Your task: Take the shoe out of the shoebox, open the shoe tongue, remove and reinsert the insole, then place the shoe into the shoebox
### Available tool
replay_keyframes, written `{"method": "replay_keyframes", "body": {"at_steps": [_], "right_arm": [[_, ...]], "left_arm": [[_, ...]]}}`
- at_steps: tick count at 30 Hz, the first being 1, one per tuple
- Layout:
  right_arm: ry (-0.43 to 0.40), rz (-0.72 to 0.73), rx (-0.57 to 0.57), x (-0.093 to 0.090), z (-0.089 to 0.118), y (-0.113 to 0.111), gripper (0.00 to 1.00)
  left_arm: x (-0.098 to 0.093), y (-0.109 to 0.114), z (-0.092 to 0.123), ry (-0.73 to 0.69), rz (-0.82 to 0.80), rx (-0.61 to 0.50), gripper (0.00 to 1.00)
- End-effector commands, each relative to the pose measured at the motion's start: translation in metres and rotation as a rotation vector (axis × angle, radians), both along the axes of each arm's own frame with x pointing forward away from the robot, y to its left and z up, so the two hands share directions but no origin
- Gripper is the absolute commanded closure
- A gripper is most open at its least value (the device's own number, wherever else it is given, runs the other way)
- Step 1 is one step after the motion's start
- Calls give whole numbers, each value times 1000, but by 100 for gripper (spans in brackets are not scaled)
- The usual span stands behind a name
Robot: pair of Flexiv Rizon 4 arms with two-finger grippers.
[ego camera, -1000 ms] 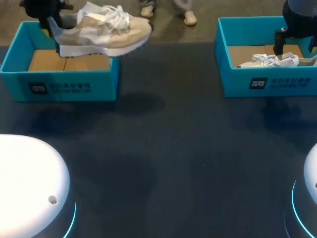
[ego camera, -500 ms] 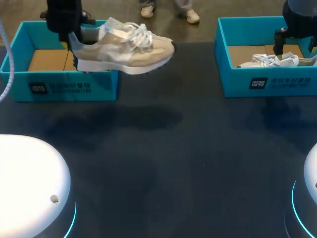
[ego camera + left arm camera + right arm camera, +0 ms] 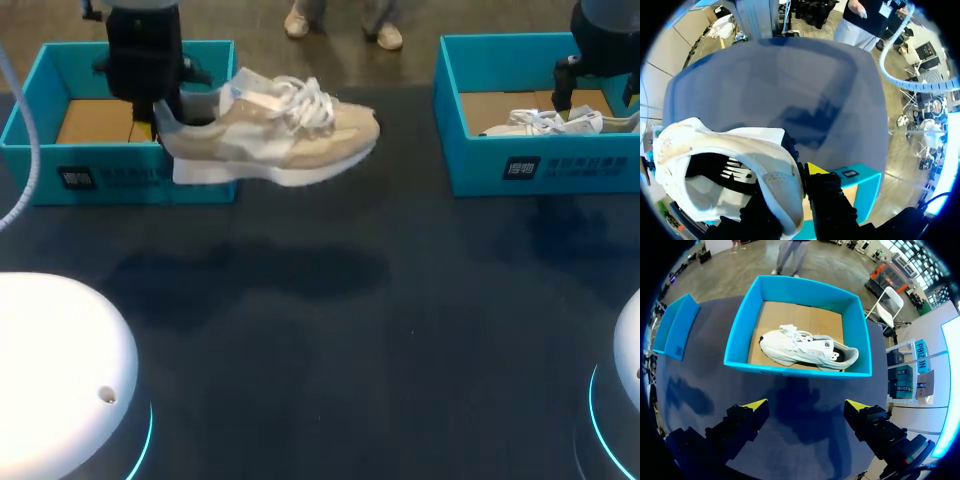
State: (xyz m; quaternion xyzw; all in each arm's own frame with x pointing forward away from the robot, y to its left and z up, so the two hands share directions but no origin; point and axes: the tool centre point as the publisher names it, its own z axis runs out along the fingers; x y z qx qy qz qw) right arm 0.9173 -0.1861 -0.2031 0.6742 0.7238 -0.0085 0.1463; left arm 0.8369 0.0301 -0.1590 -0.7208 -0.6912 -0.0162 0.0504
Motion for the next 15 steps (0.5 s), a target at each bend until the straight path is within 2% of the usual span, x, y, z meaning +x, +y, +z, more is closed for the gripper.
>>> {"method": "replay_keyframes", "body": {"at_steps": [1,7,15], "right_arm": [[-2,-1,-1,-1,0,0,0],[-2,-1,-1,-1,0,0,0],[-2,-1,-1,-1,0,0,0]], "left_arm": [[-15,0,-7,-16,25,6,100],[-37,-18,-8,18,9,-29,100],[-37,-18,-8,18,9,-29,100]]}}
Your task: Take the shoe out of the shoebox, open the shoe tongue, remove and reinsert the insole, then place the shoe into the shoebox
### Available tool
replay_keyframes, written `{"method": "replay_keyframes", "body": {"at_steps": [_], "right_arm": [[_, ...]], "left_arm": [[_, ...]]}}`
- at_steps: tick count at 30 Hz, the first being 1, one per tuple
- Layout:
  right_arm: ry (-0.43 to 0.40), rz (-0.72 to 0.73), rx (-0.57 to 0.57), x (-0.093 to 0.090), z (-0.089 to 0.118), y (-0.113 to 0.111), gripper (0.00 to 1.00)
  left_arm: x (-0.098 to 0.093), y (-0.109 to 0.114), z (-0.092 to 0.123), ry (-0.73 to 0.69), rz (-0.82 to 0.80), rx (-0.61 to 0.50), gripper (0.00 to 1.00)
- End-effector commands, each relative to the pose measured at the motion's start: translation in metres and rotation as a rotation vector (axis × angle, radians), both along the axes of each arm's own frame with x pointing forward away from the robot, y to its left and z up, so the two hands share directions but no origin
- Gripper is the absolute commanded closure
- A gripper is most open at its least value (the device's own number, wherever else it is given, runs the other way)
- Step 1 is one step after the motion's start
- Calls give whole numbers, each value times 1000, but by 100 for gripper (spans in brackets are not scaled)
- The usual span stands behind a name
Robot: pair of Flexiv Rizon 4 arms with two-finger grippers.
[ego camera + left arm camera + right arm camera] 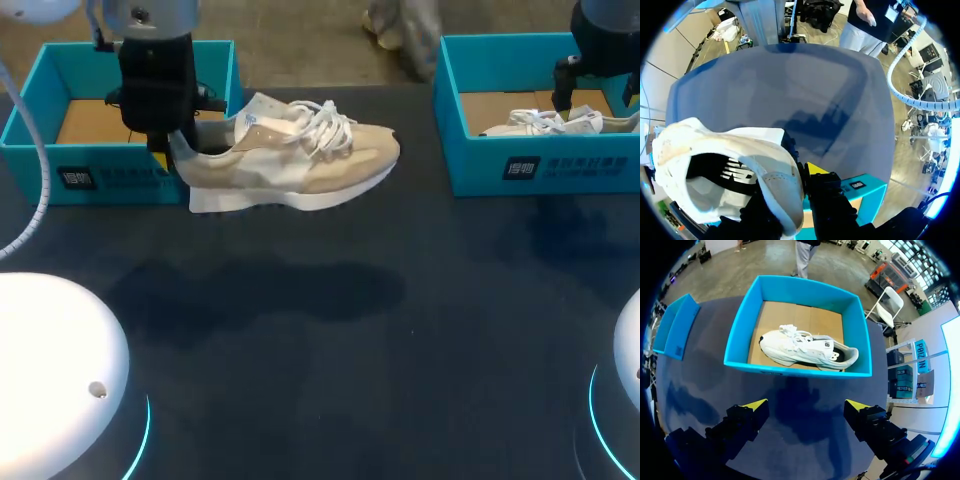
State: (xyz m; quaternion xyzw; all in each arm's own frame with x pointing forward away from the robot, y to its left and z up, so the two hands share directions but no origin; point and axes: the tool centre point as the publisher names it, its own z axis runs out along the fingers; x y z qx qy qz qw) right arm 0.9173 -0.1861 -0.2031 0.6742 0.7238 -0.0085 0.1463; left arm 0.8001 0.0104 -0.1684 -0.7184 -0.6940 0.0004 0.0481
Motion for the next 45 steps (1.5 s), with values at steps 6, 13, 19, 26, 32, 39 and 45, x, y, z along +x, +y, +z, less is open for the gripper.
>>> {"method": "replay_keyframes", "body": {"at_steps": [6,13,19,26,32,39,45], "right_arm": [[-2,-1,-1,-1,0,0,0],[-2,-1,-1,-1,0,0,0],[-2,-1,-1,-1,0,0,0],[-2,-1,-1,-1,0,0,0],[-2,-1,-1,-1,0,0,0],[-2,-1,-1,-1,0,0,0],[-2,-1,-1,-1,0,0,0]], "left_arm": [[-1,2,1,-2,0,-3,100],[-1,2,1,-2,0,-3,100],[-1,-2,0,6,-6,-2,100],[-17,-28,-8,49,-19,22,100],[-31,-36,-13,34,53,24,100],[-28,-40,-26,-15,111,-35,100],[-21,-47,-47,-40,124,-81,100]]}}
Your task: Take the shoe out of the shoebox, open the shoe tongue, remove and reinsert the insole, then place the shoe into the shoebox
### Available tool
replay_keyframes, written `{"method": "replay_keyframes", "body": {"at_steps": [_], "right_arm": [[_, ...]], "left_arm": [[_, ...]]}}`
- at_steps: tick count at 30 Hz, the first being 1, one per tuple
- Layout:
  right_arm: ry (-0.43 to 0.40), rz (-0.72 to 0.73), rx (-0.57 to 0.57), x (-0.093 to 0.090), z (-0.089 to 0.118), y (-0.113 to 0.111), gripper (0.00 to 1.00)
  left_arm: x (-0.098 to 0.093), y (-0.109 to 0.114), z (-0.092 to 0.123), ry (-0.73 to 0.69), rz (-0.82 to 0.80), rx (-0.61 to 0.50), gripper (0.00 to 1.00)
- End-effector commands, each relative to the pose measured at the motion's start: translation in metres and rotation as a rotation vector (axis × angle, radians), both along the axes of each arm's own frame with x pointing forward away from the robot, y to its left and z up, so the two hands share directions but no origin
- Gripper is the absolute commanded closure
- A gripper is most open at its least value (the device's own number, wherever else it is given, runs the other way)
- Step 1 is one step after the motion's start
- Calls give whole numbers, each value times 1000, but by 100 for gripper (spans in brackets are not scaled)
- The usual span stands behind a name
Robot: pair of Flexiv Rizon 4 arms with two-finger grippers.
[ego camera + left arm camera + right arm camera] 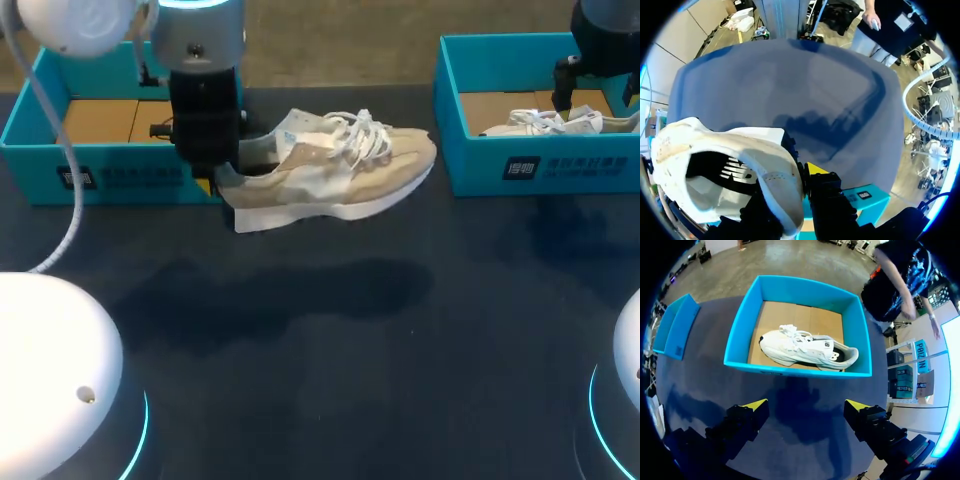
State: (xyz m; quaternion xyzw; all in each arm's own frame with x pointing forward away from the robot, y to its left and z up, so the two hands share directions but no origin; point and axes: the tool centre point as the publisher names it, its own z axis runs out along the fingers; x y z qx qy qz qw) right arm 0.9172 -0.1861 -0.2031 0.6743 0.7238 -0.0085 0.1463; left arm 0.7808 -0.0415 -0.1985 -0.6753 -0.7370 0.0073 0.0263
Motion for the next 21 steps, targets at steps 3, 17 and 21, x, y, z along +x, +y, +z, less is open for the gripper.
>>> {"method": "replay_keyframes", "body": {"at_steps": [3,17,21], "right_arm": [[-2,-1,-1,-1,0,0,0],[-2,-1,-1,-1,0,0,0],[-2,-1,-1,-1,0,0,0]], "left_arm": [[1,1,-31,-12,14,-47,100],[-9,-31,-101,-20,-23,38,100],[-15,-39,-115,-72,-18,64,100]]}}
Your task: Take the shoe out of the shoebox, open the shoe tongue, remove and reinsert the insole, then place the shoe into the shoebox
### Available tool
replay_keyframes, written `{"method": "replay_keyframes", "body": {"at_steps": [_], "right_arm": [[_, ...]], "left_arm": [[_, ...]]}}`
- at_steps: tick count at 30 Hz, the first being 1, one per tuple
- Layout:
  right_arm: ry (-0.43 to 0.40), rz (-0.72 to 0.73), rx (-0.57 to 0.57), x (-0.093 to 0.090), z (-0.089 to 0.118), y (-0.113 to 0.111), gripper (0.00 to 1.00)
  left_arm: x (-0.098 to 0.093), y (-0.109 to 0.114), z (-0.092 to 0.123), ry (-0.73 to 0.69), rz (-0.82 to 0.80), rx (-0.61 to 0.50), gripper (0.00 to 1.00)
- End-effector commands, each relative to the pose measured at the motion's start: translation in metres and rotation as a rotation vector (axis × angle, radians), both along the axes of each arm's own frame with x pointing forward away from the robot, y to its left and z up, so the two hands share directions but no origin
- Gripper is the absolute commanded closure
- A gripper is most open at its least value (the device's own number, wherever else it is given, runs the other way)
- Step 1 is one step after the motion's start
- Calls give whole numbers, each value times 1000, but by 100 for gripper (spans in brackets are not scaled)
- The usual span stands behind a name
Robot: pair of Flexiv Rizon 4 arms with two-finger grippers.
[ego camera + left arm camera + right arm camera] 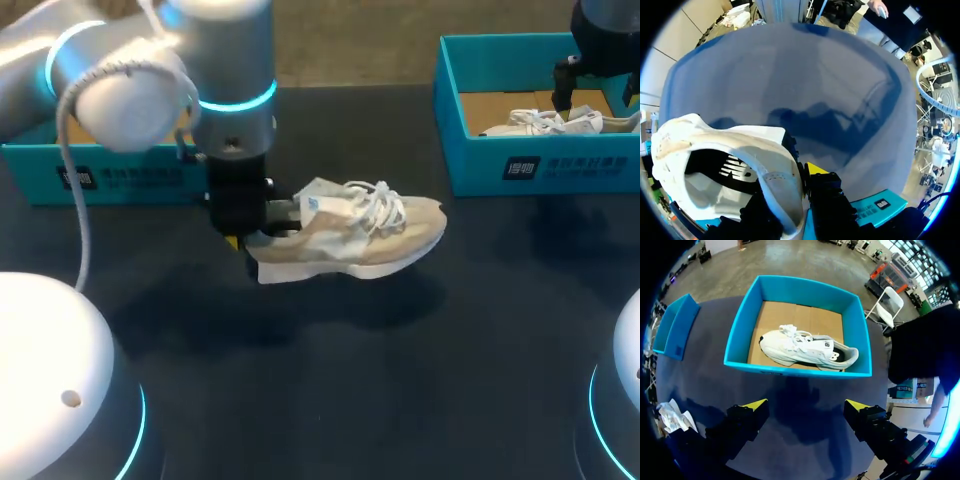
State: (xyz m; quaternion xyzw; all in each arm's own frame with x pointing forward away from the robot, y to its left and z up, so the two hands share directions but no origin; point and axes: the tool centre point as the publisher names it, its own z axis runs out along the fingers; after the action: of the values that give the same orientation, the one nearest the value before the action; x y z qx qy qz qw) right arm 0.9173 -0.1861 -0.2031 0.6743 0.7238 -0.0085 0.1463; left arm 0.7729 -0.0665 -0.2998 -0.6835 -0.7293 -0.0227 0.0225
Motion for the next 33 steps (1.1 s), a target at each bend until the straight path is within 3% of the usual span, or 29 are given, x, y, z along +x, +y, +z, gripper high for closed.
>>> {"method": "replay_keyframes", "body": {"at_steps": [1,7,20,33], "right_arm": [[-2,-1,-1,-1,0,0,0],[-2,-1,-1,-1,0,0,0],[-2,-1,-1,-1,0,0,0],[-2,-1,-1,-1,0,0,0]], "left_arm": [[-8,-15,-17,-26,6,25,100],[-10,-21,-42,-6,15,40,100],[4,-21,-81,32,31,48,100],[0,-16,-93,35,21,73,100]]}}
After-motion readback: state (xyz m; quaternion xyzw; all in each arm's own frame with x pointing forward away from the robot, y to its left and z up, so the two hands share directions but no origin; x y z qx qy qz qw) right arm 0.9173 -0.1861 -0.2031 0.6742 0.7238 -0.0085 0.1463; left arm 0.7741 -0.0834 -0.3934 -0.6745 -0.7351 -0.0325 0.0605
